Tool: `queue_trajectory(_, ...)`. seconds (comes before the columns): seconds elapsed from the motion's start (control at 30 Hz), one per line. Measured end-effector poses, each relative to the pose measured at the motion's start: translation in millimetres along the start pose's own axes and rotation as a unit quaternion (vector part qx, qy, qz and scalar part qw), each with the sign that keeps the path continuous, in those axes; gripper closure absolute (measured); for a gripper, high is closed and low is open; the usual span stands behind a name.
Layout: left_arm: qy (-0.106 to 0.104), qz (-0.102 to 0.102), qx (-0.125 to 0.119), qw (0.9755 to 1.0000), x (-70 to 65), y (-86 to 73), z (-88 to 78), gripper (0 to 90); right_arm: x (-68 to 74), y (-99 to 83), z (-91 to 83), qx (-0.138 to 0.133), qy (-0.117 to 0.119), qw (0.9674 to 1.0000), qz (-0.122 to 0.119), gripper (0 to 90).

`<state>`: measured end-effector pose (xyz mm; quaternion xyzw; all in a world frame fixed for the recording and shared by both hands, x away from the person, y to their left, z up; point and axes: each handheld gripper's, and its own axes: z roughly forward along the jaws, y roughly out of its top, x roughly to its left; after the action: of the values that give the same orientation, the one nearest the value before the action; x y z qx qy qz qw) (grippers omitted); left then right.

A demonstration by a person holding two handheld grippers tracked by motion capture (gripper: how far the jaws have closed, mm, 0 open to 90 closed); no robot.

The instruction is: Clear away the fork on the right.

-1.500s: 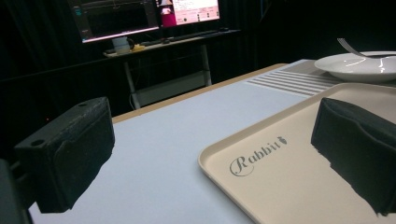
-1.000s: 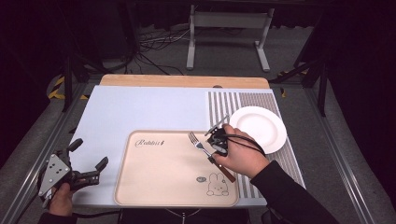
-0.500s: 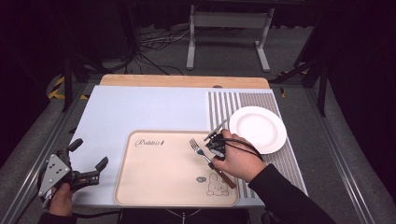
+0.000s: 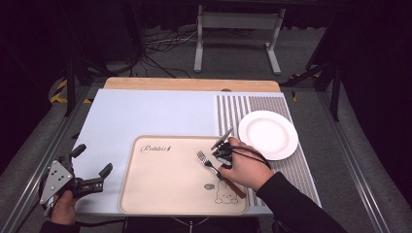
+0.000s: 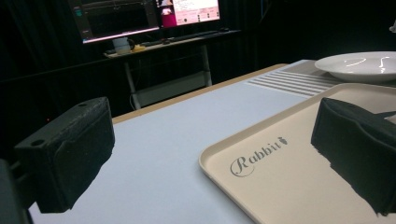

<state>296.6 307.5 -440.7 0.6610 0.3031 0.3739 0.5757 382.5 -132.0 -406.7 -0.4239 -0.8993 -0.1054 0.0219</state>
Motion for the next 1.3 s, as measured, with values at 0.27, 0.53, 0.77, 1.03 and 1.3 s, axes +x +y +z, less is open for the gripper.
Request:
queue_trajectory(0.27,0.000,0.001,0.000,1.0000,0.0,0.1,-0.1,0.3,0.5,0.3,2.6,0.007,0.002,1.0000,0.004,77.6)
queue_trajectory(0.53,0.000,0.001,0.000,1.0000,0.0,0.0,0.1,0.3,-0.1,-0.2,3.8,0.007,0.011,0.9999,0.001,73.8)
queue_trajectory(0.77,0.000,0.001,0.001,1.0000,-0.1,-0.2,0.4,0.3,-0.5,0.3,-0.8,-0.037,0.008,0.9987,-0.033,48.8)
queue_trajectory(1.03,-0.001,0.000,0.002,1.0000,-0.1,-0.3,0.5,0.3,-2.4,6.6,-4.4,-0.147,0.023,0.9802,-0.131,22.8)
queue_trajectory(1.3,0.000,0.000,0.002,1.0000,0.1,-0.2,0.3,0.3,3.9,14.1,-4.2,-0.187,0.037,0.9697,-0.152,25.2)
